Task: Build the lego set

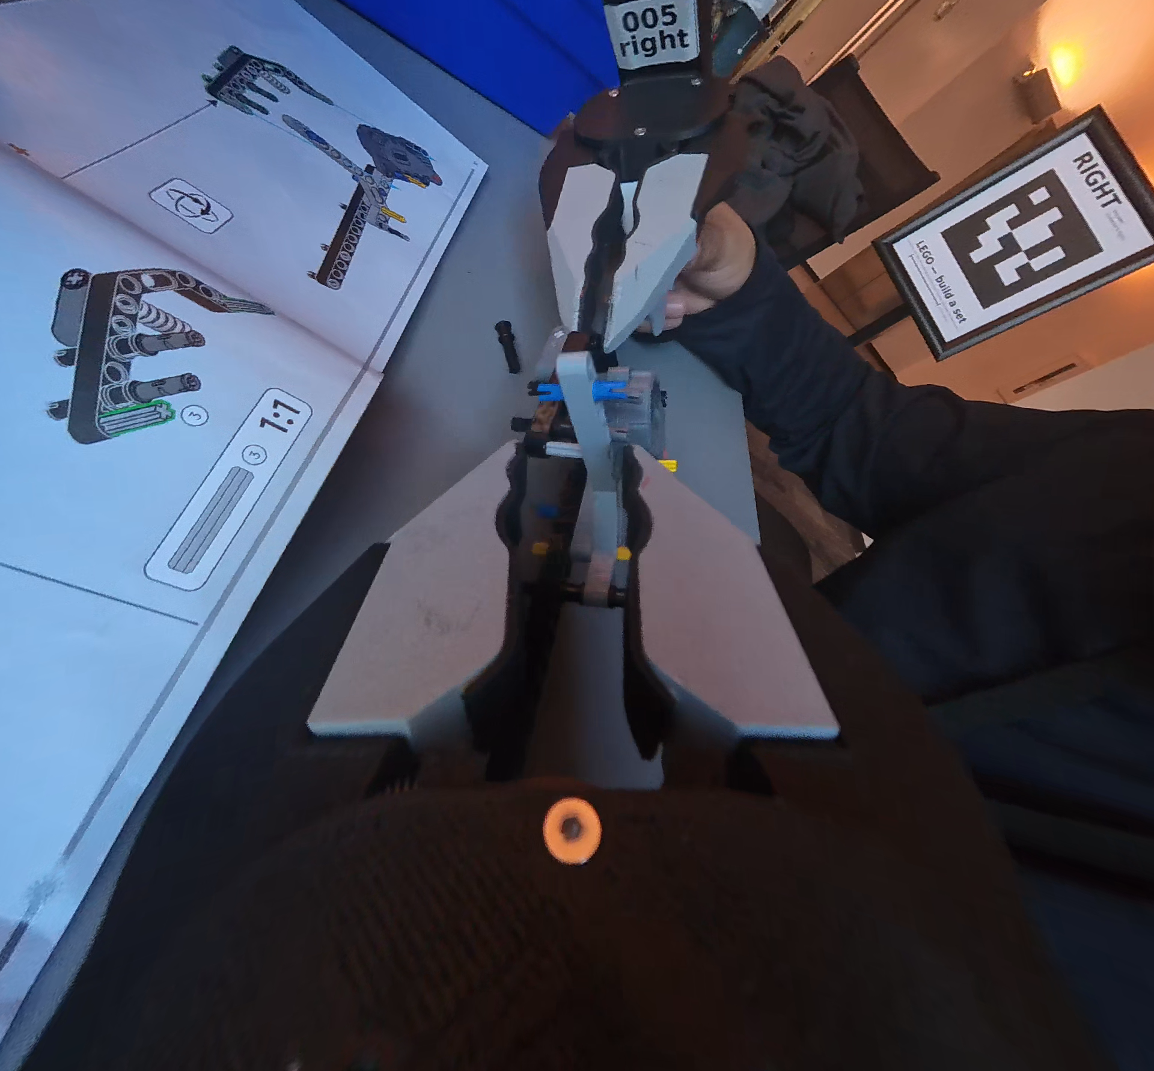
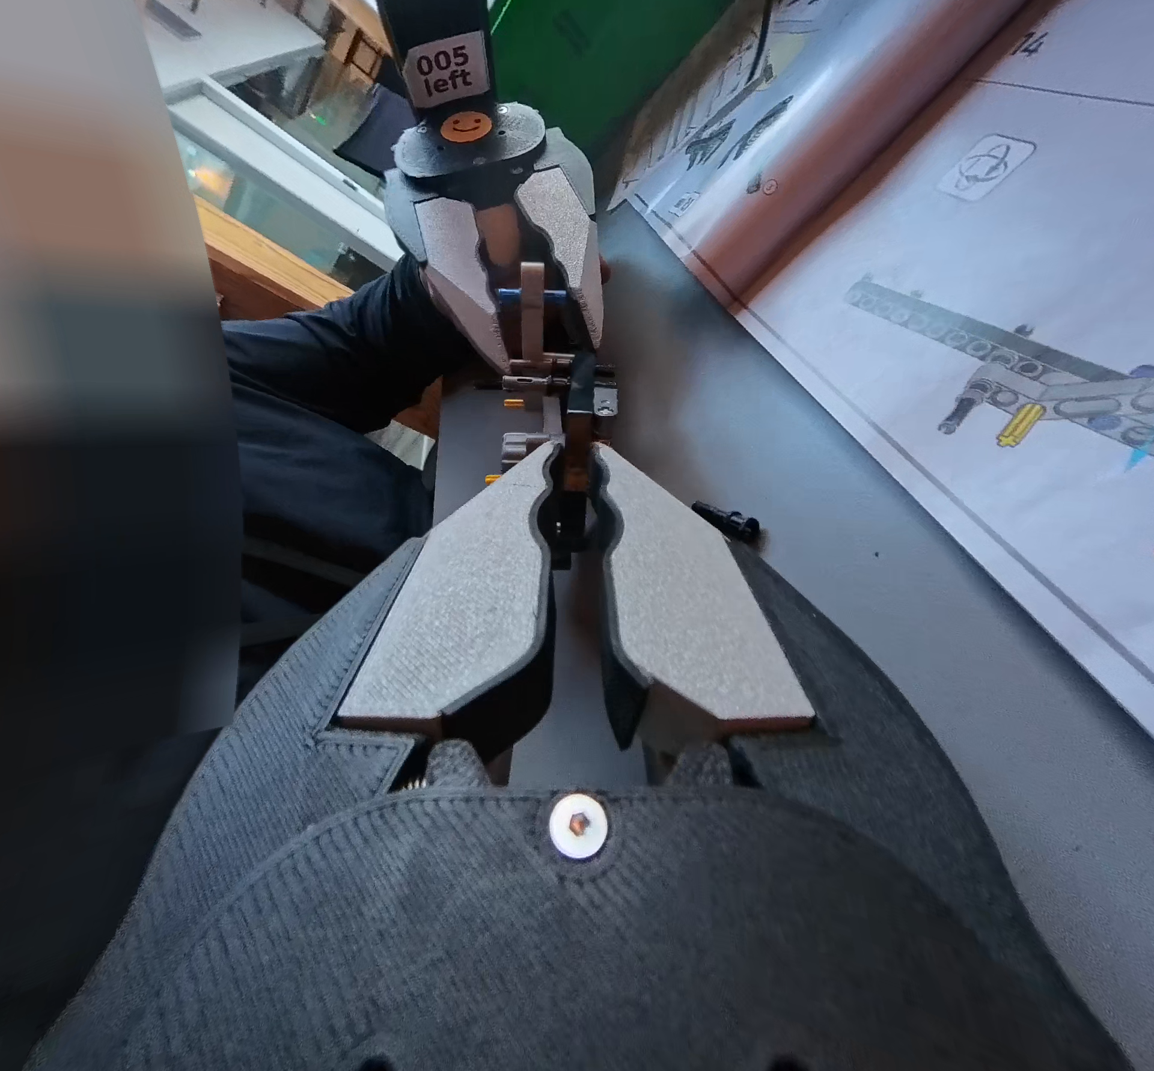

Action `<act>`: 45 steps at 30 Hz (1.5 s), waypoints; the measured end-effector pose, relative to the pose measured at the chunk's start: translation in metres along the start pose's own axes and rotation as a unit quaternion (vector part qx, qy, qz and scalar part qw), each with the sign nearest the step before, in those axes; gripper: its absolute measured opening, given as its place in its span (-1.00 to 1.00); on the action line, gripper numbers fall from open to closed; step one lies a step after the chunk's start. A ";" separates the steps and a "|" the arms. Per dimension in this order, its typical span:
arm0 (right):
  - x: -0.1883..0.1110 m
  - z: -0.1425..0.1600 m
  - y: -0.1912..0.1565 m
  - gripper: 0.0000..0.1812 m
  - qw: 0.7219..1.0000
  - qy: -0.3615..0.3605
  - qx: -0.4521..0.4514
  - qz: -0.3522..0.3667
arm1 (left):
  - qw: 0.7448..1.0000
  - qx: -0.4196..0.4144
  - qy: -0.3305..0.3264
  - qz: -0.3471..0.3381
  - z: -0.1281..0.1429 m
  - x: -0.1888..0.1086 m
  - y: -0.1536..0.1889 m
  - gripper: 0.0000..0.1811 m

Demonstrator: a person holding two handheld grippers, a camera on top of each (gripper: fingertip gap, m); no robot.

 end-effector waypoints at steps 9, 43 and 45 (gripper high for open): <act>0.000 0.001 0.001 -0.95 1.000 -0.002 0.004 0.001 | 0.999 0.033 -0.014 0.017 0.001 -0.007 0.002 -0.67; 0.006 0.005 -0.015 -0.95 0.998 -0.025 -0.049 -0.025 | 0.996 0.041 -0.053 0.056 0.011 0.003 0.015 -0.77; 0.007 0.005 -0.016 -0.95 0.998 -0.029 -0.054 -0.022 | 0.996 0.038 -0.058 0.058 0.012 0.004 0.016 -0.77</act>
Point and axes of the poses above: each gripper's, where its closed fingertips meet, x out along the fingers, z out of its underside, y = z × x across the jaws, the point moved 6 cm from there along -x, back along the fingers, and after that the axes turned 10 degrees about -y, right-handed, at the moved point
